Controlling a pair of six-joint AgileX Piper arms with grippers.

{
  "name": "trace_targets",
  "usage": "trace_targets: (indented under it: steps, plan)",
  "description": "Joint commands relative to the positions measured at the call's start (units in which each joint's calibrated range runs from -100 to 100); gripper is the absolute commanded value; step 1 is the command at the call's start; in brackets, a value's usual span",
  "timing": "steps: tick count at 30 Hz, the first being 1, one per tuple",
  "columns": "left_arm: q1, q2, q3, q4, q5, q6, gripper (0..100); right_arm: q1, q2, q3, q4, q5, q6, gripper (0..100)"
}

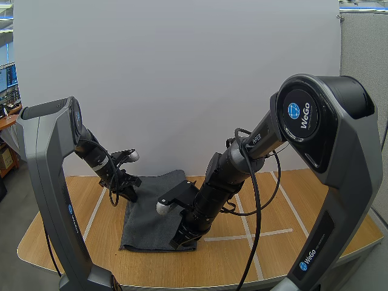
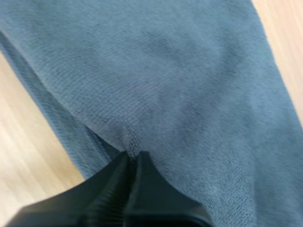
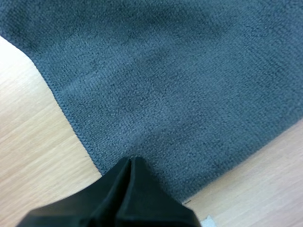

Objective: Fold the towel

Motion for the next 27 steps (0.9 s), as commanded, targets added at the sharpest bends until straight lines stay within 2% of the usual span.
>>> trace_targets:
  steps: [1,4,6,13,17,24,27]
  plan:
    - [-0.05,-2.3,-0.5,-1.1,3.5,-0.4,35,-0.2,-0.3,0.2,0.3,1.8,-0.5,0]
    - [0.02,-5.0,-0.5,-1.1,4.4,-0.1,60,-0.2,-0.3,0.2,0.7,1.8,-0.5,0]
    - [0.19,-7.0,-0.5,-1.3,4.5,-0.1,67,-0.2,-0.3,0.2,1.1,1.8,-0.5,0]
    - [1.05,-14.8,-0.5,-1.7,10.3,0.1,68,-0.2,-2.5,0.2,1.1,1.5,-0.5,0]
    - [1.85,-17.6,-0.5,-3.7,10.3,0.1,68,-1.7,-7.1,0.1,1.4,-0.7,-0.2,0]
    - [2.26,-21.0,1.3,-5.8,10.3,0.1,68,-9.9,-12.5,-2.8,4.5,-2.7,1.1,0]
    - [2.26,-23.1,2.6,-6.0,10.3,0.7,68,-13.8,-11.4,-6.4,8.5,-0.5,-1.1,0]
